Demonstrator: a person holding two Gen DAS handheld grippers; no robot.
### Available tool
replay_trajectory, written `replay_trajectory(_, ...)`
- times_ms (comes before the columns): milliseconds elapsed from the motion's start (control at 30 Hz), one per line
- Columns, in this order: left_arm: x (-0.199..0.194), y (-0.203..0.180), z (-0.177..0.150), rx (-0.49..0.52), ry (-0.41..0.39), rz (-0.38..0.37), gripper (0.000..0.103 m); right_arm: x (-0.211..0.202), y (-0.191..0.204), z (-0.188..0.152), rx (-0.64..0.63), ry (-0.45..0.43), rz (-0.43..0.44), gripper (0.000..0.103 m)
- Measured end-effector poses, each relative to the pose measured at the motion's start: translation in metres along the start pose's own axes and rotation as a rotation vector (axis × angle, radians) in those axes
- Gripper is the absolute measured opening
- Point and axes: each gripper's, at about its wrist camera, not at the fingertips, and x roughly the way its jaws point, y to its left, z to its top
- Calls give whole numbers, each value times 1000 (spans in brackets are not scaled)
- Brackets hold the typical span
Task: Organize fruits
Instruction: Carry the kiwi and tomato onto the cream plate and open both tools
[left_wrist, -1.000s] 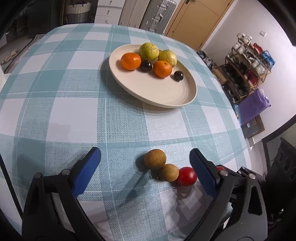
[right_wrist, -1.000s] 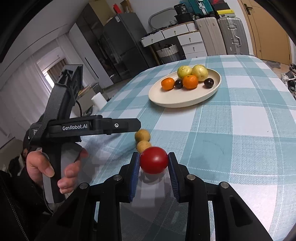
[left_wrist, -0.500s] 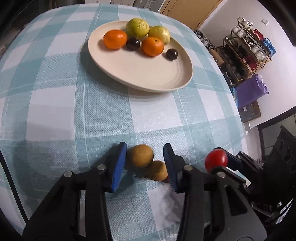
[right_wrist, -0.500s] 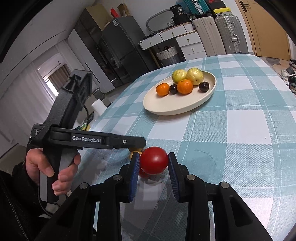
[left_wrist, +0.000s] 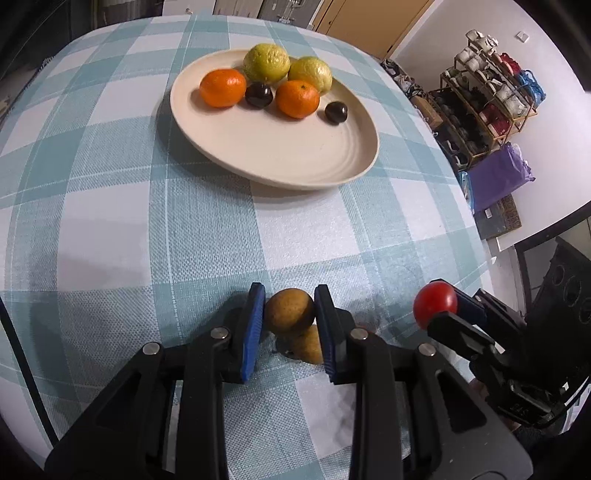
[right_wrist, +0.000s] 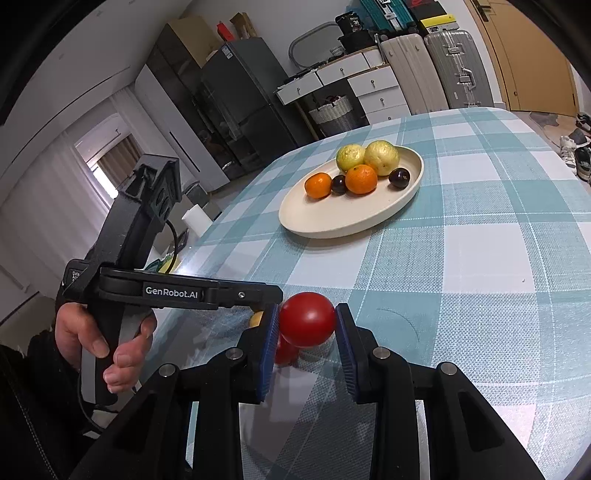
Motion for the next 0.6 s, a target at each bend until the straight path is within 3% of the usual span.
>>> replay_trajectory(600,-36,14,48,-15,-100,-60,25,25,6,44,-20,-15,1,31)
